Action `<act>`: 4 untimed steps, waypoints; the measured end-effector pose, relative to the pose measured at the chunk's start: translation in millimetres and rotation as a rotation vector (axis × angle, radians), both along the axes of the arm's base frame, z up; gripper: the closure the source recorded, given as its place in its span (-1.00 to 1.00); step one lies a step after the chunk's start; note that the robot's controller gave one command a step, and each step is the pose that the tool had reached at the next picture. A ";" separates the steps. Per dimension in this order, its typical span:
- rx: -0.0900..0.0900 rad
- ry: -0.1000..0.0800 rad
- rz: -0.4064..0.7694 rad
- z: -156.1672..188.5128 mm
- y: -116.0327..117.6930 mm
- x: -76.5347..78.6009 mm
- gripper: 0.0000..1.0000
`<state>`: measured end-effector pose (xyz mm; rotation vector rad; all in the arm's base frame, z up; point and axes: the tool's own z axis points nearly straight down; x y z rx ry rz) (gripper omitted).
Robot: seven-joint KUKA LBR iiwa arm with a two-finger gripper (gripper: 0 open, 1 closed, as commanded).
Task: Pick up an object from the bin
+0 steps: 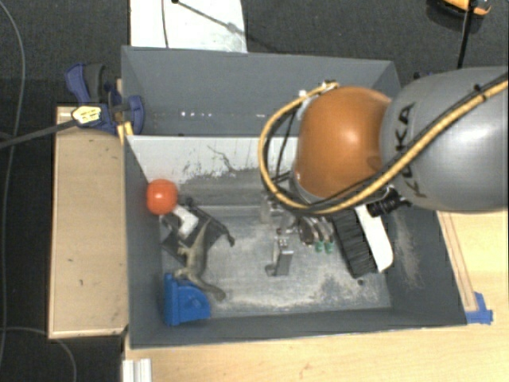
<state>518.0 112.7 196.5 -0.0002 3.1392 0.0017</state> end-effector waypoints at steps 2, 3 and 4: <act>0.000 0.000 0.224 -51.3 64.5 61.5 -1.00; -0.002 -0.007 0.486 -63.0 84.4 61.6 -1.00; -0.005 0.000 0.714 -121.2 113.3 60.8 -1.00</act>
Offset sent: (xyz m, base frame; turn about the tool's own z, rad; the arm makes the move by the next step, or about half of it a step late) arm 0.0681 0.0696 -0.0492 -0.2170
